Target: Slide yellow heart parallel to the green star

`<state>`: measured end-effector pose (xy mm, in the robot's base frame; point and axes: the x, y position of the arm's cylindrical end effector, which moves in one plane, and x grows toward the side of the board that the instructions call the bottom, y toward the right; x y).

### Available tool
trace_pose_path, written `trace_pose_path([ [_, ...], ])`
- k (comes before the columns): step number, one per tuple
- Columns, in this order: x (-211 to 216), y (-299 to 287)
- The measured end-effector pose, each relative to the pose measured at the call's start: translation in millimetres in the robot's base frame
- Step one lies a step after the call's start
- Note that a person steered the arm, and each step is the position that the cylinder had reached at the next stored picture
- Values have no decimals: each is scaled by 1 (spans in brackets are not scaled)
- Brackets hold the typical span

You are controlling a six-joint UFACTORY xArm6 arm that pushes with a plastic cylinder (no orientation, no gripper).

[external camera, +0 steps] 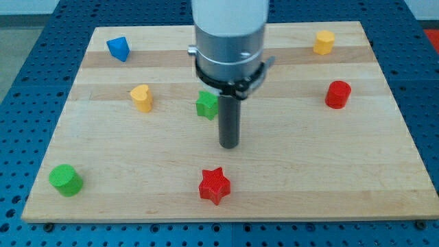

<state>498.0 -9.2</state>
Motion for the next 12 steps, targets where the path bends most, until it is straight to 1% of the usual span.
trace_pose_path([
  [1, 7, -23],
  [3, 38, -87],
  [4, 39, -90],
  [6, 27, -138],
  [7, -16, -129],
  [8, -41, -125],
  [9, -43, -119],
  [10, -99, -112],
  [11, -125, -112],
  [12, -125, -116],
])
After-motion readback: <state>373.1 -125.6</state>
